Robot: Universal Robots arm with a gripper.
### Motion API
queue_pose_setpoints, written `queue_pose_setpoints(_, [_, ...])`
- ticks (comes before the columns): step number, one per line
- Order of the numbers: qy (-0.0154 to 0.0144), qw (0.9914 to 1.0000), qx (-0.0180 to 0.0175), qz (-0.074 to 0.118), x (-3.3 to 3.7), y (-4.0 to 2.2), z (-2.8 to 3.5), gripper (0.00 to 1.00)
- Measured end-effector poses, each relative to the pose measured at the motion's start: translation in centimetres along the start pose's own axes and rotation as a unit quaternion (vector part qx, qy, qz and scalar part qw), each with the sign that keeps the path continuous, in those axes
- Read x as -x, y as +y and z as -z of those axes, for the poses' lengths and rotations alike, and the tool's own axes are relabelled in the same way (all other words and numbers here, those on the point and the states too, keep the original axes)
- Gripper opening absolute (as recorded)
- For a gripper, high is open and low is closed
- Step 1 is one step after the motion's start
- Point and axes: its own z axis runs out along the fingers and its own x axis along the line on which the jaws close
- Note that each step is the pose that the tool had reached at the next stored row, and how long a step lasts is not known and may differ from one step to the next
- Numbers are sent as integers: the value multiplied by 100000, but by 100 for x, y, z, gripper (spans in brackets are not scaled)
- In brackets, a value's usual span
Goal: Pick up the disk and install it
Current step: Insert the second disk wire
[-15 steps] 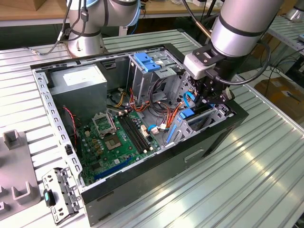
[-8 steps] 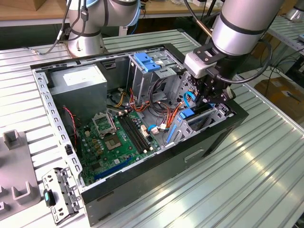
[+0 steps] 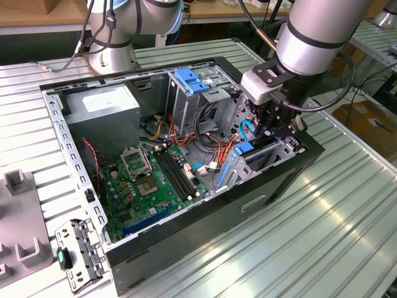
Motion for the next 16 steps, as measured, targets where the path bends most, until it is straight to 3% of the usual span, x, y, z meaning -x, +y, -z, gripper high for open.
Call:
queue_pose_setpoints(5, [9, 100000, 121, 83, -3, 8, -48, 16])
queue_pose_setpoints(11, [-26, 100000, 120, 80, -4, 9, -54, 16])
queue_pose_setpoints(14, [-36, 100000, 119, 82, -4, 8, -53, 30])
queue_pose_setpoints(16, [-29, 100000, 120, 80, -1, 0, -2, 30])
